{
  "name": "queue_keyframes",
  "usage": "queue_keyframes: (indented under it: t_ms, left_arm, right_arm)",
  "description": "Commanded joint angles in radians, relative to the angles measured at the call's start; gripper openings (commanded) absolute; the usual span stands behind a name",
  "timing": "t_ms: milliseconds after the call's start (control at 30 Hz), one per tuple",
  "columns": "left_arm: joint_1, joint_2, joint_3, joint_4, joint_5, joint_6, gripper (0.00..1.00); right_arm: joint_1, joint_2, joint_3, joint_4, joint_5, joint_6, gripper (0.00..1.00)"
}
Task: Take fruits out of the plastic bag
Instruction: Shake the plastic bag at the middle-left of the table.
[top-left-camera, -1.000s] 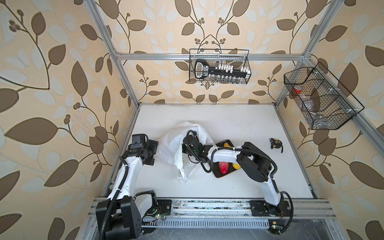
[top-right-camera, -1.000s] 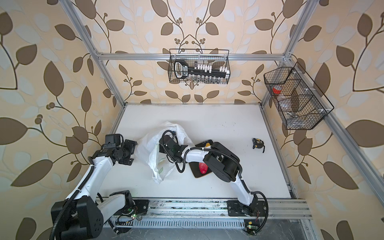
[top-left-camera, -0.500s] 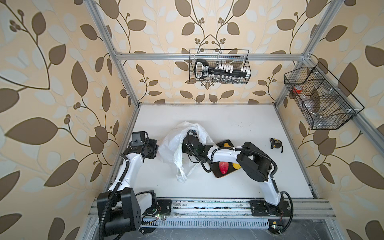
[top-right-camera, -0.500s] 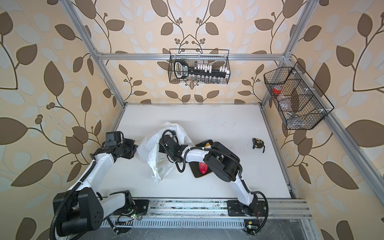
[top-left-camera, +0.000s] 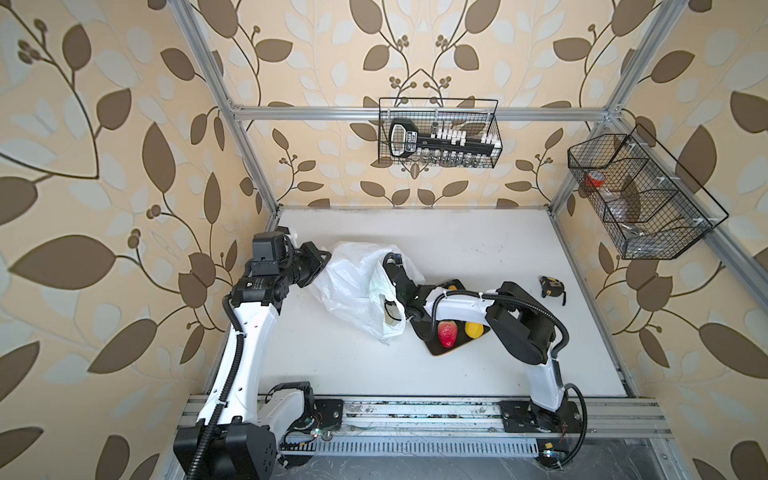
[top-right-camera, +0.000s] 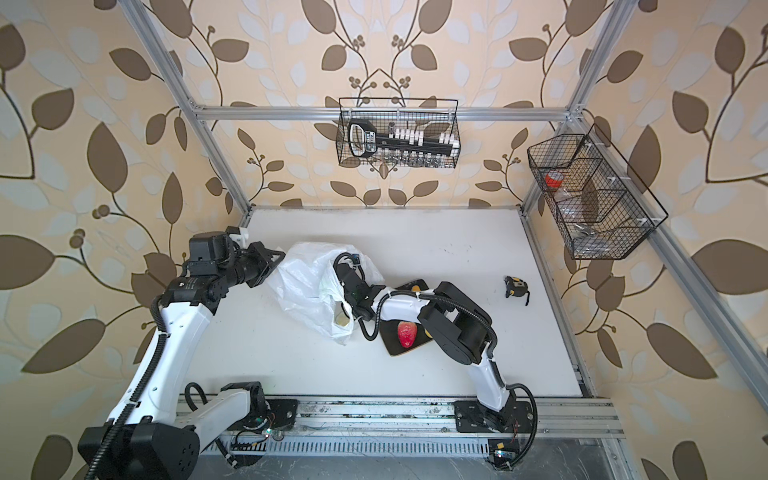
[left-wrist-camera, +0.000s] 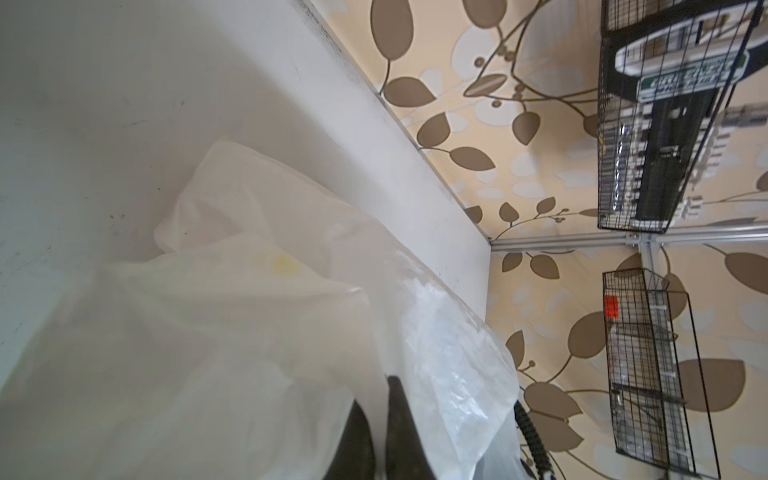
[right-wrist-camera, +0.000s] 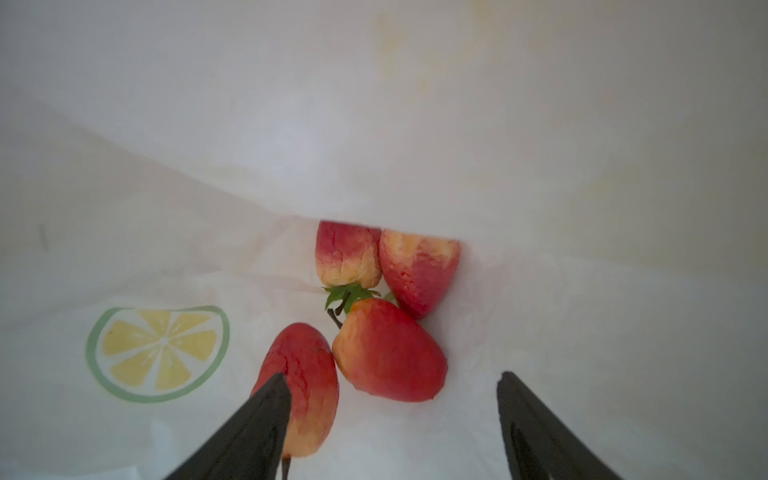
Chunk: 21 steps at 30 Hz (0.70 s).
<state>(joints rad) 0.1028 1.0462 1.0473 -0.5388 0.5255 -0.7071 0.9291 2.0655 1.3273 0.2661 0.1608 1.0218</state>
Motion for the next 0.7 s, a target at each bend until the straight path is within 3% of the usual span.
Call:
queue_keyframes:
  t_ms: [0,100,167,300,500,667]
  left_arm:
    - [-0.008,-0.018,0.011,-0.049,0.079,0.115,0.09]
    - [-0.008,-0.025,0.001,-0.096,-0.03,0.124,0.07]
    - [-0.005,-0.031,-0.033,-0.114,-0.119,0.095,0.01]
    - [-0.002,-0.022,-0.129,-0.123,-0.211,0.008,0.0]
    - [-0.002,-0.024,-0.204,-0.08,-0.186,-0.033,0.0]
    - [-0.041,-0.035,-0.152,0.017,0.016,0.019,0.0]
  right_arm:
    - [0.002,-0.017,-0.031,0.001,0.013,-0.014,0.79]
    - [0.001,-0.011,-0.032,0.002,0.007,-0.021,0.79]
    - [0.001,-0.008,-0.031,0.001,0.007,-0.03,0.79]
    - [0.009,-0.004,-0.015,-0.019,0.018,-0.069,0.79]
    - [0.037,0.041,0.07,-0.112,0.051,-0.155,0.8]
    - [0.053,0.055,0.089,-0.131,0.08,-0.183,0.82]
